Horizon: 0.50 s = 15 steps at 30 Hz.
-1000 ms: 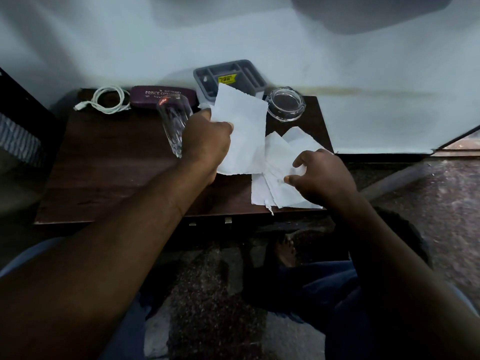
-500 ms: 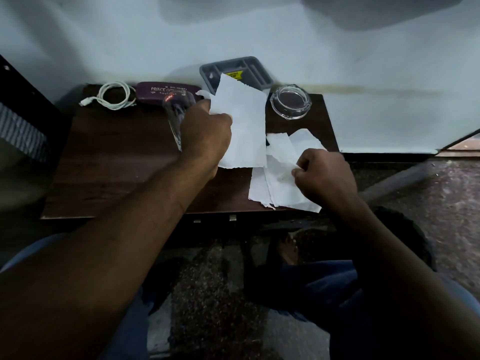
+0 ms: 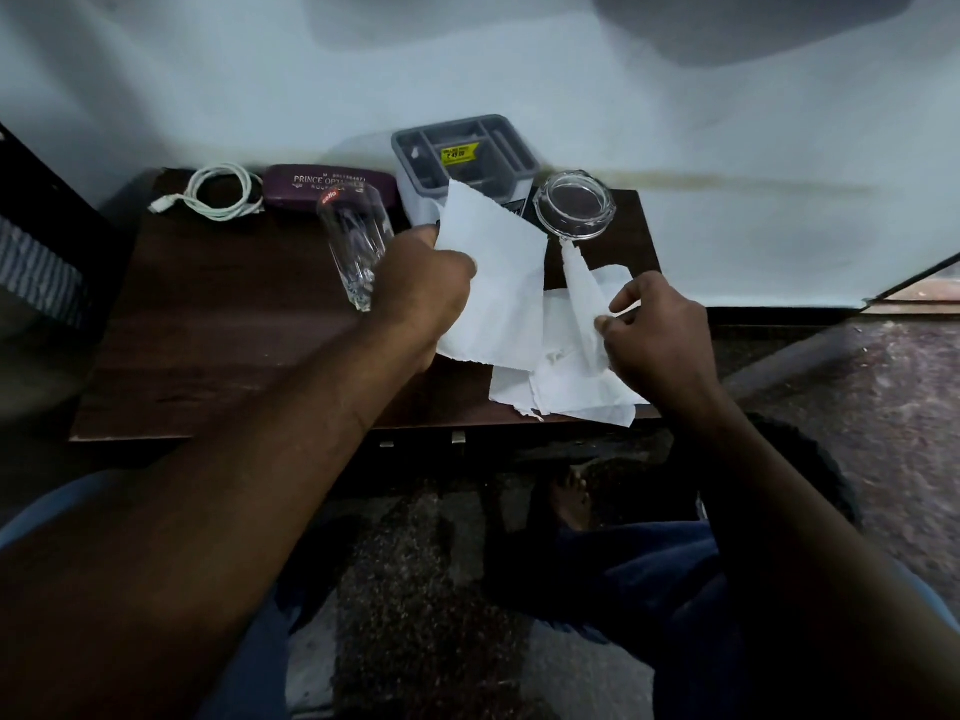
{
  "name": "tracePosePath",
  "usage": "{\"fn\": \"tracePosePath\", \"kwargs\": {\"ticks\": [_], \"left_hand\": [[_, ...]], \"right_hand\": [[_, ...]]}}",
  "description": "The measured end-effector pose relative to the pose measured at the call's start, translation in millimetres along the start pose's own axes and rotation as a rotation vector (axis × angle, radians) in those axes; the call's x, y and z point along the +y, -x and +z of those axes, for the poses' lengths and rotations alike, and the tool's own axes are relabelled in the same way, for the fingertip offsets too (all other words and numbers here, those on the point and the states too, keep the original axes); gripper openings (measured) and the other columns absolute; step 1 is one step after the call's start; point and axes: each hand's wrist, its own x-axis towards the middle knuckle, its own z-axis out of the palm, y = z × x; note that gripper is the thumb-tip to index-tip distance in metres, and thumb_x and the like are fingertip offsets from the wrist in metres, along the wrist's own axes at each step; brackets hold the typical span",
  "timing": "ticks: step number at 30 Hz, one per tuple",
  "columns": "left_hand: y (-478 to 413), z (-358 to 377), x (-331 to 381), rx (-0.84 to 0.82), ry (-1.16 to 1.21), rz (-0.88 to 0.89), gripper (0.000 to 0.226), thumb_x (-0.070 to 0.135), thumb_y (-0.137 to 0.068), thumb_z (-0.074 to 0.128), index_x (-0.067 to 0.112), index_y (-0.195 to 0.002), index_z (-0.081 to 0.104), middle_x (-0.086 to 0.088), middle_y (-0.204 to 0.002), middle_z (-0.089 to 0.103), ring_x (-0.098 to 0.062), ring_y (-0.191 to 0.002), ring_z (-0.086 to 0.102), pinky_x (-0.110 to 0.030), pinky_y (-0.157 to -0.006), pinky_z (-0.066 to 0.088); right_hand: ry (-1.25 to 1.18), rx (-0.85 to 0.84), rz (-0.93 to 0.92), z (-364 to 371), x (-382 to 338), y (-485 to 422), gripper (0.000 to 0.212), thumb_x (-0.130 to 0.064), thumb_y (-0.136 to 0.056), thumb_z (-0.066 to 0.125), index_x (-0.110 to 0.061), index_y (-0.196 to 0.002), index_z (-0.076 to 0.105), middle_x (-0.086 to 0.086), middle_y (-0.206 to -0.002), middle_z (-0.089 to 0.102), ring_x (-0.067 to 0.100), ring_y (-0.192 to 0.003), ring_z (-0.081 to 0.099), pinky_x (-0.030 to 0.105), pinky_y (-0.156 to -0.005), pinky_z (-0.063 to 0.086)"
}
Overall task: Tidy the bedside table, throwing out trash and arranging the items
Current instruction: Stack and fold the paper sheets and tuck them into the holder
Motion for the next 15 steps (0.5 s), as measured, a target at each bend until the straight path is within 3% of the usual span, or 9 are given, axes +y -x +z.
{"fn": "tracePosePath", "kwargs": {"ticks": [5,9,12,15], "left_hand": [[4.2,5.9,-4.3,-0.072,-0.051,-0.026,0.027,0.002,-0.091,0.059,0.016,-0.111,0.07,-0.001,-0.099,0.074,-0.023,-0.089,0.071,-0.03,-0.074,0.057],[4.2,6.7,-4.3,-0.082,-0.08,-0.047,0.028,0.0,-0.09,0.057,0.016,-0.109,0.07,0.0,-0.097,0.074,-0.024,-0.088,0.072,-0.031,-0.07,0.058],[6.2,7.4,-3.8,-0.125,-0.095,-0.077,0.028,0.001,-0.09,0.058,0.013,-0.112,0.07,-0.008,-0.106,0.075,-0.03,-0.093,0.073,-0.044,-0.084,0.063],[10.9,9.0,-2.7,-0.165,-0.105,-0.085,0.022,0.001,-0.089,0.06,0.012,-0.106,0.07,-0.011,-0.106,0.075,-0.035,-0.095,0.073,-0.056,-0.09,0.061]], "right_hand": [[-0.025,-0.008,-0.005,-0.5,-2.2,0.5,0.01,-0.01,-0.092,0.058,-0.02,-0.093,0.056,0.007,-0.087,0.068,0.032,-0.078,0.071,0.049,-0.077,0.063],[0.005,-0.038,-0.031,-2.5,-5.4,1.3,0.028,-0.002,-0.086,0.051,-0.022,-0.088,0.07,-0.005,-0.083,0.065,0.025,-0.083,0.069,0.048,-0.075,0.064],[0.008,-0.066,-0.02,-4.6,-6.5,1.5,0.041,0.0,-0.081,0.045,-0.018,-0.093,0.079,-0.003,-0.088,0.07,0.026,-0.086,0.071,0.046,-0.078,0.065],[0.019,-0.041,-0.007,-3.9,-5.0,0.6,0.027,-0.008,-0.083,0.056,-0.02,-0.088,0.08,-0.005,-0.087,0.074,0.021,-0.085,0.071,0.035,-0.079,0.06]]}}
